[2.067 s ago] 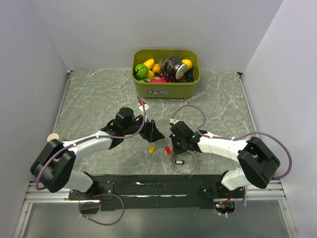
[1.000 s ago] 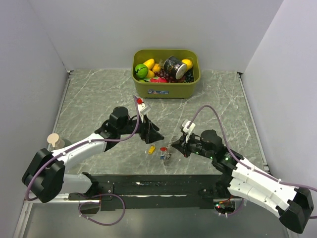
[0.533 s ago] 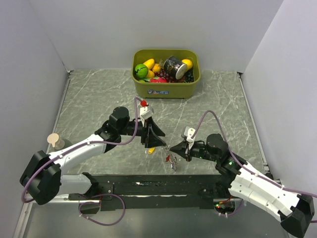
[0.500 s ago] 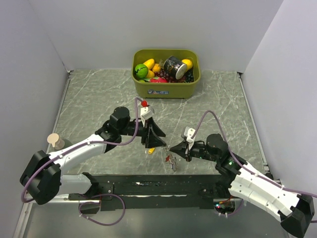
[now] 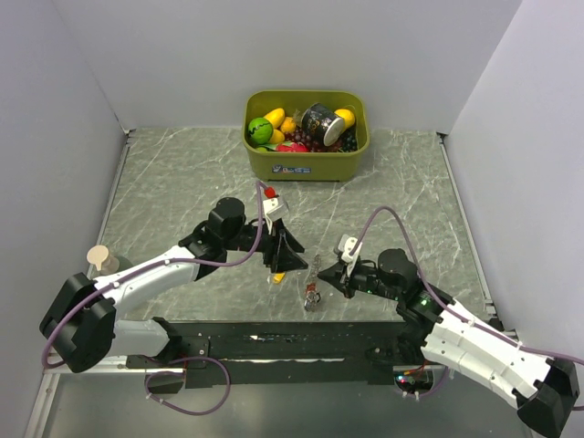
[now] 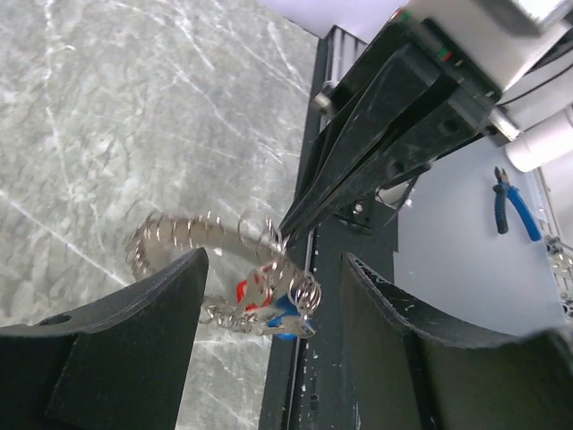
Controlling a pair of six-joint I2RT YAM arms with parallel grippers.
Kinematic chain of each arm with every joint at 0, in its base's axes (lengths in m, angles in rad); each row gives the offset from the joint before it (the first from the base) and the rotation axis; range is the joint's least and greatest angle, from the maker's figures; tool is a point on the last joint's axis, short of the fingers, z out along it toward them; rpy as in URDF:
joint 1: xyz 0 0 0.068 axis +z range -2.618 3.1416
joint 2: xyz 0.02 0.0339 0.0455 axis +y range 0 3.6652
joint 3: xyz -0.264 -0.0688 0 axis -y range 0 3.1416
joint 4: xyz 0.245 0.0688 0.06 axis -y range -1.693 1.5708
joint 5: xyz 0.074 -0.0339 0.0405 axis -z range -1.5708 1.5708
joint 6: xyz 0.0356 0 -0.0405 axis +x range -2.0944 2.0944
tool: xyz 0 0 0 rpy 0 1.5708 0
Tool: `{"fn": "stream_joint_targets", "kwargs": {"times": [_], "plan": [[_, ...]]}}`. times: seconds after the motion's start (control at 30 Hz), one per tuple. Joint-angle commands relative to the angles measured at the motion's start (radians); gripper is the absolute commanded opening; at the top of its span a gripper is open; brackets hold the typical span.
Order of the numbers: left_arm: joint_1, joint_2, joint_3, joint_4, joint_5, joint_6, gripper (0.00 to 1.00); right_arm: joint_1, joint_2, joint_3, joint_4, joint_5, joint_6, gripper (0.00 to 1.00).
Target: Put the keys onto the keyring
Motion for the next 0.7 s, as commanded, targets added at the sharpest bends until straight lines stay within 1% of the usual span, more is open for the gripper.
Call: {"fn": "stream_joint_targets", "kwargs": {"times": [0.0, 0.13, 0.3, 0.43, 0.53, 0.57, 0.63, 0.67], "plan": [[-0.002, -0.005, 0.017, -0.008, -0.041, 0.025, 0.66, 0.003, -0.044, 0.083, -0.082, 0.099, -0.018, 0.00], [-0.003, 0.001, 0.021, -0.014, -0.053, 0.031, 0.66, 0.002, -0.094, 0.122, -0.144, 0.155, -0.031, 0.00], [-0.002, 0.010, 0.034, -0.034, -0.062, 0.043, 0.67, 0.002, -0.147, 0.105, -0.141, 0.199, -0.035, 0.00], [-0.003, 0.010, 0.035, -0.042, -0.062, 0.051, 0.68, 0.002, -0.114, 0.113, -0.147, 0.195, -0.052, 0.00], [-0.003, 0.015, 0.035, -0.039, -0.061, 0.051, 0.68, 0.002, -0.020, 0.125, -0.139, 0.162, -0.063, 0.00], [-0.003, 0.016, 0.037, -0.040, -0.062, 0.051, 0.68, 0.002, 0.056, 0.134, -0.154, 0.152, -0.064, 0.00], [-0.002, 0.015, 0.037, -0.039, -0.062, 0.046, 0.68, 0.002, 0.148, 0.181, -0.177, 0.135, -0.063, 0.00], [-0.003, 0.012, 0.035, -0.039, -0.065, 0.046, 0.68, 0.002, 0.243, 0.198, -0.197, 0.126, -0.061, 0.00]]}}
